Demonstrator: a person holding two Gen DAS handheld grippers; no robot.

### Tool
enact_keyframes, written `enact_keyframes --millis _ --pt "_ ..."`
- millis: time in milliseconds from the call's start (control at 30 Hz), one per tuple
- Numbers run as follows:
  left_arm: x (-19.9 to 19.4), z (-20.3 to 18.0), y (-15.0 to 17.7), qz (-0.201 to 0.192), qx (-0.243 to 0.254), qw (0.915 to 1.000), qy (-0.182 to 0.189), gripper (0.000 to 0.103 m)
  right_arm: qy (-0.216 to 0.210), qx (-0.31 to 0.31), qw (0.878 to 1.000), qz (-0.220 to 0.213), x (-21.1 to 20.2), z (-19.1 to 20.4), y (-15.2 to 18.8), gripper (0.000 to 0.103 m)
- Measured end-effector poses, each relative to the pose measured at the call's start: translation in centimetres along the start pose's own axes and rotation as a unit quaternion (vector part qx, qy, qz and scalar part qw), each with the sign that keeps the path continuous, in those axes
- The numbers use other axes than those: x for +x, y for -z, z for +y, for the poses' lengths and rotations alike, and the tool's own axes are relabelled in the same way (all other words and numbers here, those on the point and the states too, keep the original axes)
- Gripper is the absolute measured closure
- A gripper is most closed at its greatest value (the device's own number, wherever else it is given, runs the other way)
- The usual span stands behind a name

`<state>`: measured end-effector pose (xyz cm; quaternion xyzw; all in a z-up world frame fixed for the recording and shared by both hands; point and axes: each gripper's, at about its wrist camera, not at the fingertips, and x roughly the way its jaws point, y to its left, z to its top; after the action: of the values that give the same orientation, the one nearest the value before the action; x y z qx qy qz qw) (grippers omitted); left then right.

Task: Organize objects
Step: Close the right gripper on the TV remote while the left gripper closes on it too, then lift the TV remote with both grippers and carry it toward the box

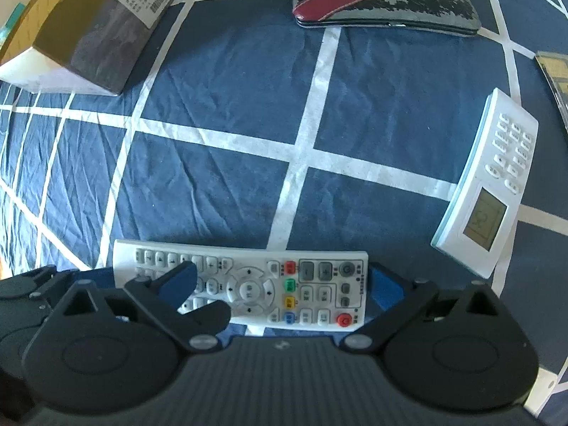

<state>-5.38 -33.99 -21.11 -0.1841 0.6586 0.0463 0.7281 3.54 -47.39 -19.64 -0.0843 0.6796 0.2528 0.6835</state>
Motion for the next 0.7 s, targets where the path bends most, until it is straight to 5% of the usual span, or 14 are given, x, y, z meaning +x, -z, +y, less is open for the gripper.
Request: enact_keyframes --millis 700 --pt "-3.2 0.2 -0.5 -0.020 0.018 0.9996 -0.012 0.002 -0.006 0.014 1.000 -0.019 -2.0 1.5 -0.3 0.005"
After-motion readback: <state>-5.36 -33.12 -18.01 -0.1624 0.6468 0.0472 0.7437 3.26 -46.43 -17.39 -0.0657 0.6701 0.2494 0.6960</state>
